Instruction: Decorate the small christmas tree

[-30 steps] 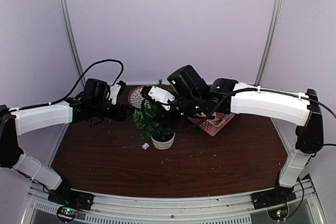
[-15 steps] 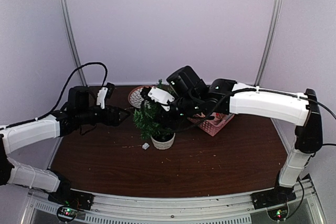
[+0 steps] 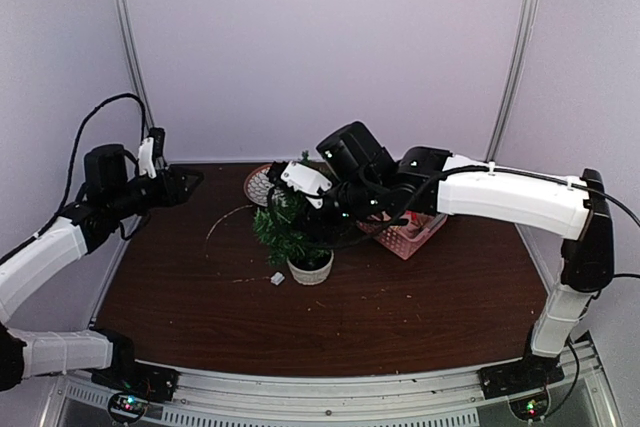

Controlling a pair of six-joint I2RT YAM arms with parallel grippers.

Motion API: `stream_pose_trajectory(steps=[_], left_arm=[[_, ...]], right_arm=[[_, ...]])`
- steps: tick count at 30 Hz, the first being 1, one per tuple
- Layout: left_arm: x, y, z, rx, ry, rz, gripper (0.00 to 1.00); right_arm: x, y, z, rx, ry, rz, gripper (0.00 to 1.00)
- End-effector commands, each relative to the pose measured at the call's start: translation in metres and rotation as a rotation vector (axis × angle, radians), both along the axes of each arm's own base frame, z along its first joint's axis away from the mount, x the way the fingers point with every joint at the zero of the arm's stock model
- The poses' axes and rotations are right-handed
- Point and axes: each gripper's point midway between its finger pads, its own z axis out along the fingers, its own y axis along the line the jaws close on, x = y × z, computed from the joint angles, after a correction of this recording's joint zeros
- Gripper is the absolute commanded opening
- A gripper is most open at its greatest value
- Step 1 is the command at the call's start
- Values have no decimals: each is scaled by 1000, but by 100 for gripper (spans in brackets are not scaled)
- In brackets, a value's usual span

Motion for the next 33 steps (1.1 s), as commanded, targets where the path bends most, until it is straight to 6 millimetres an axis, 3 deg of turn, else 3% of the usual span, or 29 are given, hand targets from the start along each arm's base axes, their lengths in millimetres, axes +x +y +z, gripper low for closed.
stream_pose_trajectory(steps=[1,3,5,11,14,18,21,25,29,33], left_arm=[[-26,-17,0,46,-71,-132,56],[-47,-31,10,105,-189,-174,55],[-69,-49,-4,210,-185,-243,52],[-112,-84,-44,370,-148,-415,45],[-119,-90,-63,480,-152,-409,37],[-129,-93,-73,358,-163,-328,29],[-127,-72,-54,247,-208,-179,36],[-102,-1,-20,195,-202,154,39],[-72,50,-26,79,12,305,41],[-34,60,-48,-67,177,260,40]], right_arm=[[4,5,4,5,-13,-15,26],[5,6,2,2,-10,-16,26],[6,8,2,1,-8,-16,26],[7,9,1,-4,-8,-18,26],[7,9,1,-4,-8,-17,26],[7,9,0,-8,-6,-19,26],[7,7,-1,-13,-7,-20,26],[6,7,-1,-7,0,-16,26],[4,9,-1,-3,5,-8,26],[4,10,-3,-5,10,-4,26]])
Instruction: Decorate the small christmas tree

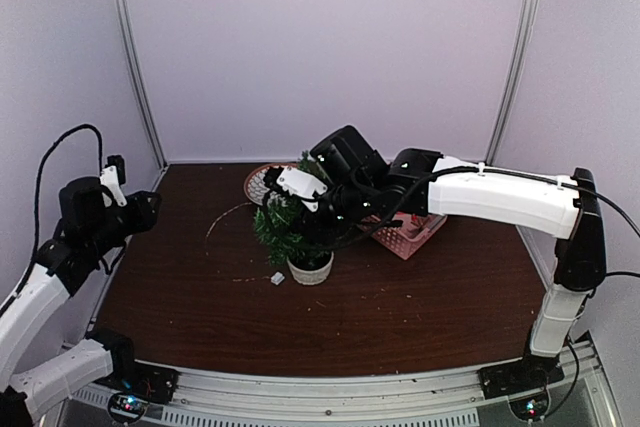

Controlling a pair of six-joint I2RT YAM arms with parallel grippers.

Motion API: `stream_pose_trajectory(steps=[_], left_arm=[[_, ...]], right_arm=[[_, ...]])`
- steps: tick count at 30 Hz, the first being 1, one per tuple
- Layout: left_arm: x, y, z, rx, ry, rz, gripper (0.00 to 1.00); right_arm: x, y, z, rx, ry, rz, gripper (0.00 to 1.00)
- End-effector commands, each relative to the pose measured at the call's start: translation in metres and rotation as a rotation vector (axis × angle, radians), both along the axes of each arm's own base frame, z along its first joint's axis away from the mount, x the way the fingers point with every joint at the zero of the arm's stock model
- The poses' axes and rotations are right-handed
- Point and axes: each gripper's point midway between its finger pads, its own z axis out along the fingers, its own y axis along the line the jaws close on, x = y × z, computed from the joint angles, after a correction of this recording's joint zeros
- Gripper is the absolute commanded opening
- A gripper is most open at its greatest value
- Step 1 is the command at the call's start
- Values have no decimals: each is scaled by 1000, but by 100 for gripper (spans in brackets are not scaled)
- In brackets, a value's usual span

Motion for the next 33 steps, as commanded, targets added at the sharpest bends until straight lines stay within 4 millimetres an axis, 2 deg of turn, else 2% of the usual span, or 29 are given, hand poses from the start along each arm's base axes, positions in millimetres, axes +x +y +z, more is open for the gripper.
stream_pose_trajectory(steps=[1,4,7,16,20,25,28,33], left_arm=[[35,-16,-40,-246,218,-136,40],[58,-39,-58,-270,299,-285,37],[66,-61,-76,-273,349,-410,36],[38,-135,-121,-177,503,-696,37],[27,-146,-140,-118,566,-734,40],[9,-169,-165,31,615,-806,50],[6,-172,-175,80,620,-811,51],[-1,-181,-180,163,586,-876,47]], right_arm=[[0,5,9,25,-2,-1,26],[0,6,9,27,-3,0,26],[0,6,8,25,0,-3,27],[1,9,6,20,6,4,26],[0,9,6,20,6,6,26],[1,10,6,22,8,8,26],[0,10,5,22,8,8,26],[1,11,6,23,7,7,26]])
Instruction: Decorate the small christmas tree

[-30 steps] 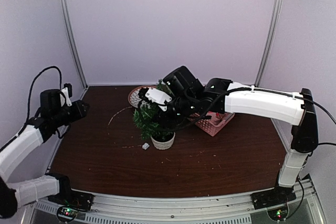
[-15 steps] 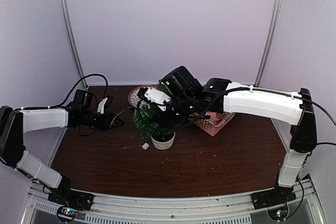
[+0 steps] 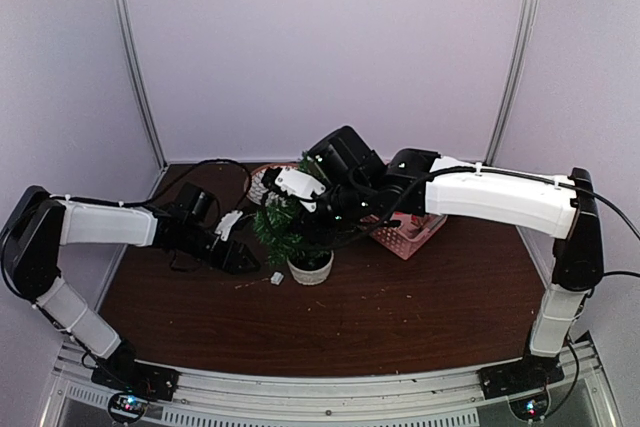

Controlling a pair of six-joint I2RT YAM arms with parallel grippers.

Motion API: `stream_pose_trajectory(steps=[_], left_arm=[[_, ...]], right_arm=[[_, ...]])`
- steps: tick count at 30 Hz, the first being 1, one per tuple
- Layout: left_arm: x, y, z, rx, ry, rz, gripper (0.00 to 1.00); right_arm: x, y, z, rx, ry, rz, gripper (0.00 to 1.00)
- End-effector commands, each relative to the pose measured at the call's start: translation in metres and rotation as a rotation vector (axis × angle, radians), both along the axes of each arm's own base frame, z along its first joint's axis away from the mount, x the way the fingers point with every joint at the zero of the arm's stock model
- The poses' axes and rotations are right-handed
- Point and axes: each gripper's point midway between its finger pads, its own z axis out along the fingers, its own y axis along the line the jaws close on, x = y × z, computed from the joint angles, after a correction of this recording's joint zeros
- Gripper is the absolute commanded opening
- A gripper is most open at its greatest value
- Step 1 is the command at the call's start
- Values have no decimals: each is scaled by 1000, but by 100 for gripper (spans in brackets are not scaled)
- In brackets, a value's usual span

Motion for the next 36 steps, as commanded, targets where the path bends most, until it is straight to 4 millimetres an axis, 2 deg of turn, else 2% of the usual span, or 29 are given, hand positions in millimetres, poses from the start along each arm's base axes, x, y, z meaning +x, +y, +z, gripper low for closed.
stream_pose_trajectory(steps=[1,10,23,36], left_arm=[[3,-6,-2,52,-97,-86,47],[4,-15,-16,45,-177,-169,42],[5,-23,-53,163,-202,-276,37],[-4,-22,-67,288,-256,-355,26]], right_arm=[[0,8,8,25,1,3,26],[1,9,6,20,6,3,26],[1,8,7,18,5,1,26],[1,8,7,15,2,2,26]])
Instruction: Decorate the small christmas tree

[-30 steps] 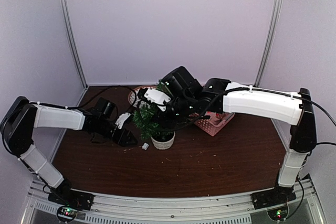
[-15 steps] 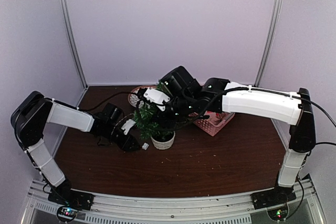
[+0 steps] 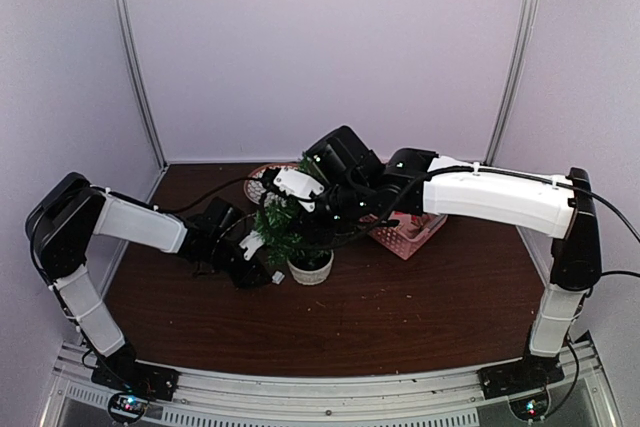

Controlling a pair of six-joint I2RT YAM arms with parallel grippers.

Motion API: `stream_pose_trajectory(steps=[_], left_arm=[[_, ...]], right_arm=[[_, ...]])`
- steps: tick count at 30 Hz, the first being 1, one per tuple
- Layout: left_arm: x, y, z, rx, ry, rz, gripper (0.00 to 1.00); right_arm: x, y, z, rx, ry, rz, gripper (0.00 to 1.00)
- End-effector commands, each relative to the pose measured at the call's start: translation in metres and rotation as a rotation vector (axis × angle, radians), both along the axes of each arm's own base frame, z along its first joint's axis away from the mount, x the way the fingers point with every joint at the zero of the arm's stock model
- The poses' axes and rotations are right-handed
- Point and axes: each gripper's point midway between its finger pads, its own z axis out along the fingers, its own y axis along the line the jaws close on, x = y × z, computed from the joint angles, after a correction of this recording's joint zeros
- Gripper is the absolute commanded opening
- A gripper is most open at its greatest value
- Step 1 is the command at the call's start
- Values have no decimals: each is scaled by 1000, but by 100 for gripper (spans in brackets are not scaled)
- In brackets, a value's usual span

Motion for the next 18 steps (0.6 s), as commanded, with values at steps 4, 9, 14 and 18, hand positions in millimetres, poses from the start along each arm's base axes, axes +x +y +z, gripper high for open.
stream_pose_trajectory(steps=[4,9,14,18], left_arm=[[-9,6,-20,99,-4,-20,19],[-6,10,-20,113,-15,15,12],[6,20,-21,164,-42,94,0],[17,28,-18,196,-72,160,0]], right_arm=[[0,6,6,13,1,2,26],[0,6,7,16,1,2,26],[0,6,8,19,3,2,26],[-1,7,8,20,6,4,26]])
